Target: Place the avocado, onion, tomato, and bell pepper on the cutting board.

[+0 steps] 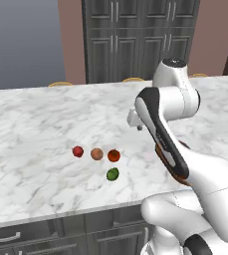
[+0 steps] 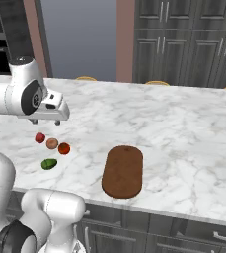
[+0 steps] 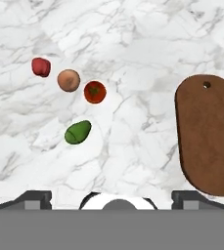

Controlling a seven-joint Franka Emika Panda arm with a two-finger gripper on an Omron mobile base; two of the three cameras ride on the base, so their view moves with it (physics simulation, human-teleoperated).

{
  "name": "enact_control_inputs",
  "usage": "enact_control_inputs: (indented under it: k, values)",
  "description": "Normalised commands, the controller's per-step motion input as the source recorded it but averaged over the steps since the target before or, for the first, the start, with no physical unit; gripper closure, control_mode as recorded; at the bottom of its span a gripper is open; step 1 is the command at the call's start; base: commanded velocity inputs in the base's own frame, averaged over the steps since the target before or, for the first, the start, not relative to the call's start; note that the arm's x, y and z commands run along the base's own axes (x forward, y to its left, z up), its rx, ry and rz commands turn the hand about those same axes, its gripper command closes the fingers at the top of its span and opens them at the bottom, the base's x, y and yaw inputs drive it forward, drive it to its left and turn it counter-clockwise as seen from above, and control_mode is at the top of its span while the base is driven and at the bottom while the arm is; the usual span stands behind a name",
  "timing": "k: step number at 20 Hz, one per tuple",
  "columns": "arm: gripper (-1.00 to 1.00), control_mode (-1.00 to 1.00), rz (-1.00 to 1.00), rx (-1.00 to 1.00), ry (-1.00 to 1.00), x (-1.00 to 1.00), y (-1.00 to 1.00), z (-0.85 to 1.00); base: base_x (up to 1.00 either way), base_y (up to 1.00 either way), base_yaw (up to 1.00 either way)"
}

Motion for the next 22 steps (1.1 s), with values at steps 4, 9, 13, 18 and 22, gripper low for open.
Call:
enact_control_inputs:
  k: [4,9,13,18,22]
  values:
    - [-1.00,-1.00,0.00,0.00,-0.01,-0.31,0.54,-0.13,0.00,0.00,0.00]
    - [-1.00,-1.00,0.00,0.00,0.00,-0.03,0.44,-0.18,0.00,0.00,0.00]
    - [-1.00,-1.00,0.00,0.00,0.00,0.01,0.35,-0.19,0.00,0.00,0.00]
    - [-1.00,-1.00,0.00,0.00,0.02,0.03,0.06,-0.34,0.00,0.00,0.00]
    - [-1.00,-1.00,0.00,0.00,0.07,0.24,0.00,-0.44,0.00,0.00,0.00]
